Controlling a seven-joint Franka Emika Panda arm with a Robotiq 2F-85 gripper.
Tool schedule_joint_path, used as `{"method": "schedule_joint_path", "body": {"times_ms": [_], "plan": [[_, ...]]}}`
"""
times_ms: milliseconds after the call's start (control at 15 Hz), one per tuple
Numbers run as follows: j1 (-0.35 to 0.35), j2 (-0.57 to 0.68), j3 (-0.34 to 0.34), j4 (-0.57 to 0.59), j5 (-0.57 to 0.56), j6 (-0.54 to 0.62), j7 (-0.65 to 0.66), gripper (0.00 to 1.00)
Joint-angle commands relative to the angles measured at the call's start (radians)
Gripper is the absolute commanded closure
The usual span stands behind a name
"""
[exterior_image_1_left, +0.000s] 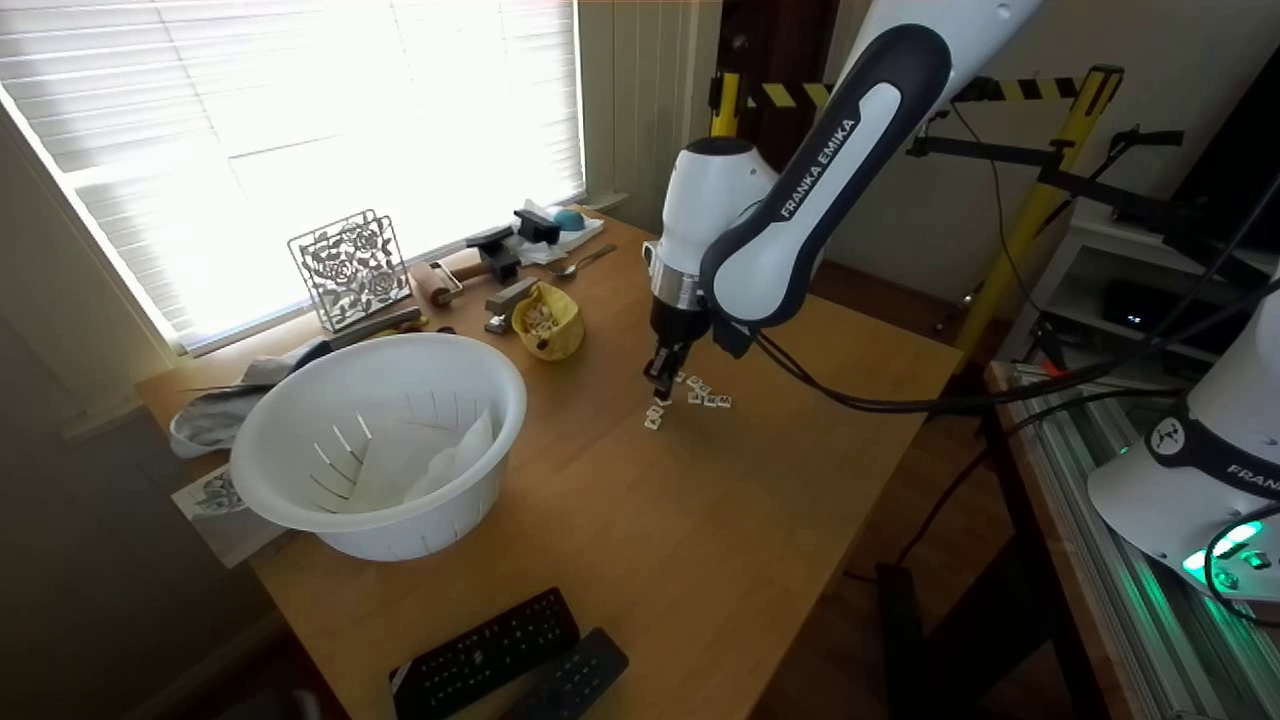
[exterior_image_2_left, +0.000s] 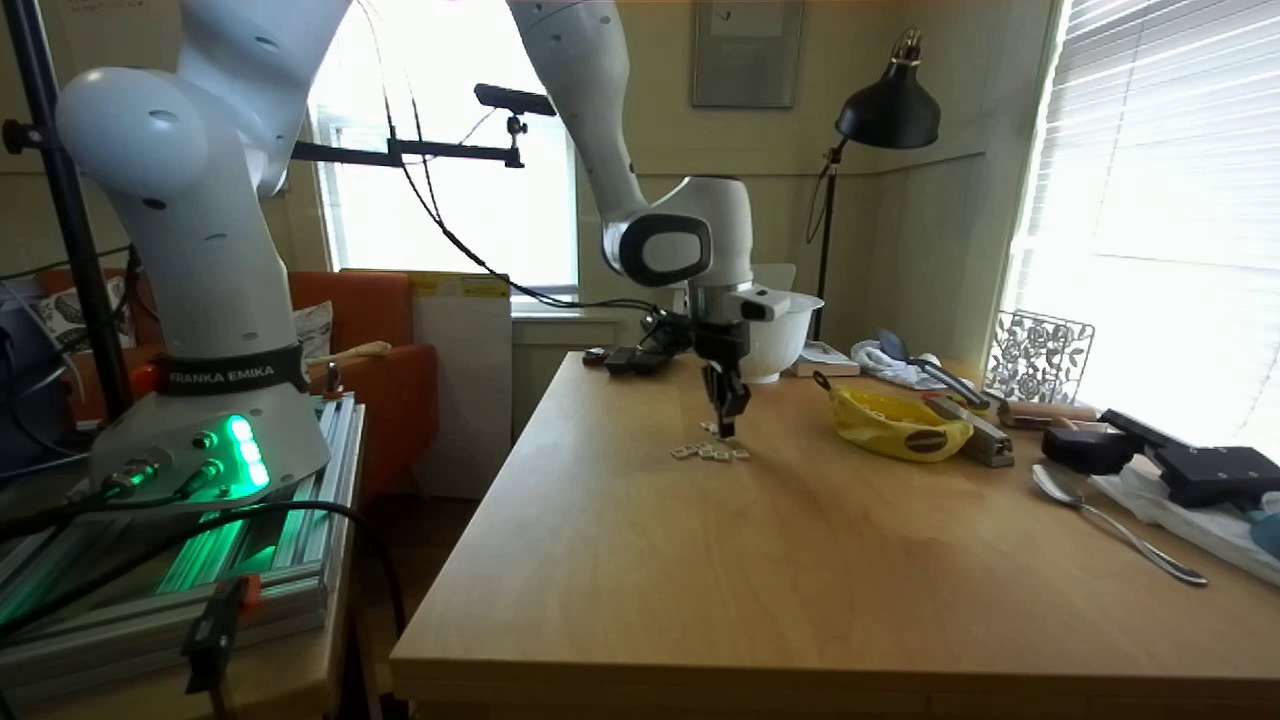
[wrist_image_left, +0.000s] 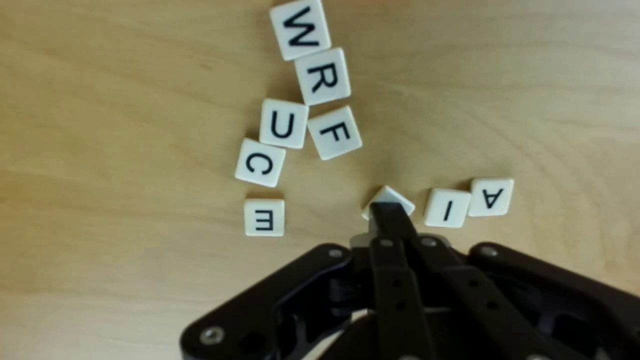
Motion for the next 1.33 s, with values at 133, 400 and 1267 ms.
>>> {"method": "schedule_joint_path", "body": {"times_ms": [133,400,1267], "plan": [[0.007,0.011,-0.015,-0.013,-0.129,0.001,-0.153,1.0],[-0.016,0.009,0.012,-0.024,-0.191,0.011,-0.283,1.0],[-0.116,0.017,0.099,-0.037,-0.303,-0.008,-0.692,1.0]]}}
